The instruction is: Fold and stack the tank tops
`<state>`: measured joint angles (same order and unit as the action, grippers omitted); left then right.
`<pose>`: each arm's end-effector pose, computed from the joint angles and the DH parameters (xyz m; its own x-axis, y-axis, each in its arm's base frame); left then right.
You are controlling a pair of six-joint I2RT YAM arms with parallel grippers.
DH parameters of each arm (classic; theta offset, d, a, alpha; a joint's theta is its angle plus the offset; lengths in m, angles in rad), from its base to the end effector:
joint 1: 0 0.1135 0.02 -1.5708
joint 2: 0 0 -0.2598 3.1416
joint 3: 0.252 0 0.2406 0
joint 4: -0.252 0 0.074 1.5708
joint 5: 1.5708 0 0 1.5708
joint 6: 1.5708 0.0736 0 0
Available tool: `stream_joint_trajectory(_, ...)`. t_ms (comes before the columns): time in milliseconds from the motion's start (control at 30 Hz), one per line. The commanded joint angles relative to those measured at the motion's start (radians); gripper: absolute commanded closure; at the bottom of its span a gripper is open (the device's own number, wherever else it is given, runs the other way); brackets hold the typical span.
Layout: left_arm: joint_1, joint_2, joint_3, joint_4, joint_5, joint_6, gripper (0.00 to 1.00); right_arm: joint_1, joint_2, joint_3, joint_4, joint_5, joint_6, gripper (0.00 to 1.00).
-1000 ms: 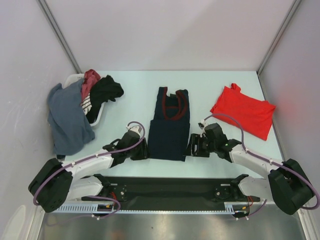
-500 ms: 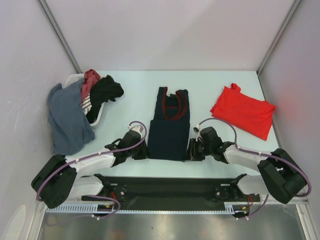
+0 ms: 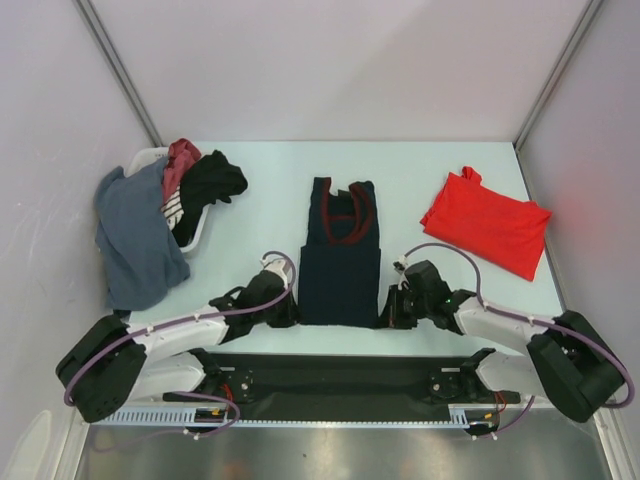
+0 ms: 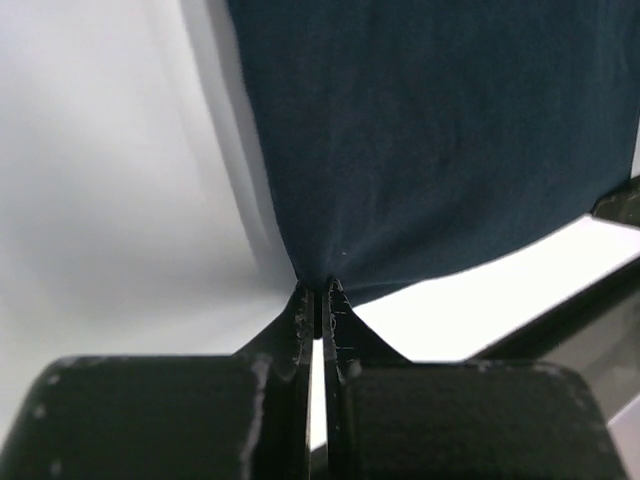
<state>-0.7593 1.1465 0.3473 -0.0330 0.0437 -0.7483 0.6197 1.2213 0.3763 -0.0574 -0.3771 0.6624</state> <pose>0.1558 -0.1523 0.1160 -0.8755 -0.1062 -0.4714 0.1548 0.8625 -0.4817 0.1624 0.1492 0.1114 -0.9501 0.0246 -0.3109 -0.1793 0.7726 0.6090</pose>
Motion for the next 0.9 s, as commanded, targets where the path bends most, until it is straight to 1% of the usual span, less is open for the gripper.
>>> stream_joint_trajectory(0, -0.09, -0.013, -0.031, -0.057, -0.008, -0.054, 1.0, 0.003, -0.098, -0.028, -0.154, 0.027, -0.004, 1.0)
stream_joint_trajectory(67, -0.147, -0.017, -0.031, -0.059, -0.031, -0.1, 1.0, 0.003, -0.144, -0.027, -0.22, 0.027, -0.012, 1.0)
stream_joint_trajectory(133, -0.176, -0.025, -0.045, -0.056, -0.041, -0.141, 1.0, 0.003, -0.219, -0.02, -0.29, 0.049, -0.014, 1.0)
stream_joint_trajectory(167, -0.192, -0.04, -0.051, -0.054, -0.041, -0.152, 1.0, 0.003, -0.241, -0.03, -0.285, 0.037, -0.007, 1.0)
stream_joint_trajectory(233, -0.193, -0.051, -0.063, -0.073, -0.079, -0.163, 1.0, 0.003, -0.276, -0.028, -0.309, 0.047, 0.008, 1.0)
stream_joint_trajectory(300, -0.192, -0.068, -0.064, -0.093, -0.106, -0.163, 1.0, 0.003, -0.273, -0.031, -0.306, 0.049, 0.012, 1.0)
stream_joint_trajectory(400, -0.193, -0.08, -0.059, -0.122, -0.119, -0.155, 1.0, 0.003, -0.241, -0.027, -0.3, 0.057, 0.013, 0.69)
stream_joint_trajectory(433, -0.192, -0.08, -0.057, -0.125, -0.12, -0.151, 0.99, 0.005, -0.237, -0.027, -0.297, 0.056, 0.013, 0.53)
stream_joint_trajectory(533, -0.192, -0.074, -0.06, -0.128, -0.119, -0.149, 0.95, 0.006, -0.244, -0.031, -0.289, 0.063, 0.011, 0.4)
stream_joint_trajectory(567, -0.193, -0.068, -0.06, -0.124, -0.117, -0.151, 0.94, 0.006, -0.252, -0.033, -0.288, 0.064, 0.013, 0.37)
stream_joint_trajectory(600, -0.193, -0.065, -0.062, -0.113, -0.114, -0.151, 0.94, 0.006, -0.253, -0.036, -0.285, 0.064, 0.013, 0.36)
stream_joint_trajectory(733, -0.193, -0.048, -0.065, -0.091, -0.105, -0.151, 0.94, 0.014, -0.238, -0.036, -0.237, 0.024, 0.005, 0.4)
stream_joint_trajectory(867, -0.192, -0.044, -0.057, -0.088, -0.099, -0.149, 0.94, 0.026, -0.198, -0.03, -0.213, 0.029, -0.006, 0.43)
